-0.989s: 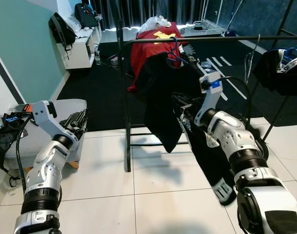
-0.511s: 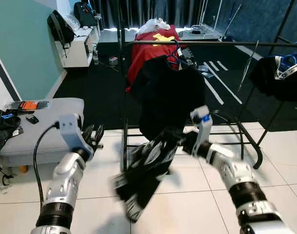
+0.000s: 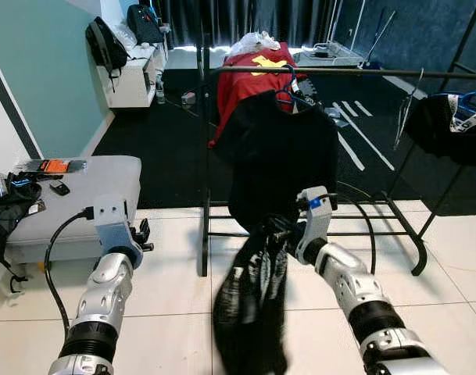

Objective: Hang hanger

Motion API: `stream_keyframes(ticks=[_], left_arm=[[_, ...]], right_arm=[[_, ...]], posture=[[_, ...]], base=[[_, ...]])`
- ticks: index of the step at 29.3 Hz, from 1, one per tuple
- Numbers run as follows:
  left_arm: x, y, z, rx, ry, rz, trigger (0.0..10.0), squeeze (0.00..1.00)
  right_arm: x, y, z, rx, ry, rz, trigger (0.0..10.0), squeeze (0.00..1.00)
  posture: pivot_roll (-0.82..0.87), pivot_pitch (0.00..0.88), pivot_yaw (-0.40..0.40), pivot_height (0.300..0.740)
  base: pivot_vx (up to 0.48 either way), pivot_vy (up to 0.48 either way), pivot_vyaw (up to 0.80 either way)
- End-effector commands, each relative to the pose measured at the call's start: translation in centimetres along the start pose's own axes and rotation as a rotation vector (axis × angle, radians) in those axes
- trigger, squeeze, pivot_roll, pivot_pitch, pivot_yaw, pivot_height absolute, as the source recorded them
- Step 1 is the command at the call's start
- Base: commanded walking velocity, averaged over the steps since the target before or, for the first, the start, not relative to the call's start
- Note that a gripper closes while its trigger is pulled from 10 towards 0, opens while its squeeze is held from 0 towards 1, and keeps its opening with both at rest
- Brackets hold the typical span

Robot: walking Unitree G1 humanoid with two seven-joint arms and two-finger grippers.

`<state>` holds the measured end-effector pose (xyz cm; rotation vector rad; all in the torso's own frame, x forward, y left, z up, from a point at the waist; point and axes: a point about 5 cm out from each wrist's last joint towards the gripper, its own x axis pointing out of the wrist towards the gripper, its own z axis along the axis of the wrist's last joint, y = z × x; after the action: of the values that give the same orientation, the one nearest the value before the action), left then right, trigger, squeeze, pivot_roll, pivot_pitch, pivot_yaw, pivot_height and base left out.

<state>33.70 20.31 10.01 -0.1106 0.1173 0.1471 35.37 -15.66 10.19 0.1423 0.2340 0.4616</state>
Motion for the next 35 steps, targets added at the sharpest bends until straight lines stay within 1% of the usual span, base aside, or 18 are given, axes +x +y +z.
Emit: stream_keyframes(ticks=[1,3,6,7,9,13,16,19,21,23,24,27,28,30,31,32,35], left_arm=[[0.2,-0.1,-0.1,0.022,0.016,-0.009,10.0,0.0],[0.3,-0.3,0.0,0.015,0.016,-0.016,10.0,0.0],[0.4,-0.5,-0.1,-0.052,0.024,-0.016,10.0,0.0],[0.4,-0.5,-0.1,-0.052,0.024,-0.016,10.0,0.0],[0.3,-0.5,-0.3,-0.081,0.03,-0.017,10.0,0.0],[0.2,-0.5,-0.5,-0.089,0.038,-0.015,10.0,0.0],[0.1,-0.3,-0.9,-0.106,0.049,0.007,10.0,0.0],[0.1,-0.2,-1.1,-0.109,0.057,0.02,10.0,0.0],[0.2,-0.3,-1.4,-0.061,0.082,0.01,10.0,0.0],[0.2,-0.3,-1.4,-0.061,0.082,0.01,10.0,0.0],[0.3,-0.9,-1.7,-0.001,0.114,-0.023,10.0,0.0],[0.3,-1.1,-1.7,0.007,0.123,-0.037,10.0,0.0],[0.3,-1.5,-1.6,0.019,0.118,-0.065,10.0,0.0],[0.3,-2.2,-1.1,0.015,0.093,-0.125,10.0,0.0],[0.3,-2.2,-1.1,0.015,0.093,-0.125,10.0,0.0],[0.5,-2.5,-0.5,-0.015,0.069,-0.153,10.0,0.0],[0.7,-2.5,-0.3,-0.038,0.066,-0.159,10.0,0.0]], right_arm=[[0.0,-0.1,1.0,-0.005,-0.042,-0.001,0.0,0.0],[0.0,-0.3,0.9,-0.008,-0.036,-0.008,0.0,0.0],[0.0,-0.9,0.7,-0.019,-0.021,-0.044,0.0,0.0],[0.0,-0.9,0.7,-0.019,-0.021,-0.044,0.0,0.0],[0.0,-1.0,0.6,-0.046,-0.009,-0.057,0.0,0.0],[-0.1,-1.1,0.6,-0.049,-0.004,-0.065,0.0,0.0],[-0.2,-1.2,0.4,-0.041,0.004,-0.076,0.0,0.0],[-0.3,-1.4,0.4,-0.039,0.004,-0.083,0.0,0.0],[-0.3,-1.5,0.4,-0.037,0.008,-0.091,0.0,0.0],[-0.3,-1.5,0.4,-0.037,0.008,-0.091,0.0,0.0],[-0.1,-1.2,-0.1,-0.052,0.033,-0.073,0.0,0.0],[0.0,-1.0,-0.2,-0.058,0.04,-0.063,0.0,0.0],[0.1,-0.6,-0.4,-0.06,0.044,-0.047,0.0,0.0],[0.3,0.0,-0.8,-0.095,0.062,-0.012,0.0,0.0],[0.3,0.0,-0.8,-0.095,0.062,-0.012,0.0,0.0],[0.5,0.2,-0.8,-0.141,0.077,0.005,0.0,0.0],[0.6,0.3,-0.7,-0.156,0.079,0.01,0.0,0.0]], posture=[[0.01,0.0,-0.004,0.74],[0.02,0.0,-0.009,0.74],[0.01,0.0,-0.014,0.74],[0.01,0.0,-0.014,0.74],[0.01,0.0,-0.016,0.74],[0.01,0.0,-0.019,0.74],[0.0,0.0,-0.022,0.74],[-0.01,0.0,-0.024,0.74],[0.0,0.0,-0.026,0.74],[0.0,0.0,-0.026,0.74],[0.01,0.0,-0.017,0.74],[0.01,0.0,-0.016,0.74],[0.01,0.0,-0.012,0.74],[0.01,0.0,-0.011,0.74],[0.01,0.0,-0.011,0.74],[0.02,0.0,-0.005,0.74],[0.02,0.0,-0.004,0.74]], base=[[0.0,0.0,0.0],[0.0,0.0,0.0],[0.0,0.0,0.0],[0.0,0.0,0.0],[0.0,0.0,0.0],[0.0,0.0,0.0],[0.0,0.0,0.0],[0.0,0.0,0.0],[0.0,0.0,0.0],[0.0,0.0,0.0],[0.0,0.0,0.0],[0.0,0.0,0.0],[0.0,0.0,0.0],[0.0,0.0,0.0],[0.0,0.0,0.0],[0.0,0.0,0.0],[0.0,0.0,0.0]])
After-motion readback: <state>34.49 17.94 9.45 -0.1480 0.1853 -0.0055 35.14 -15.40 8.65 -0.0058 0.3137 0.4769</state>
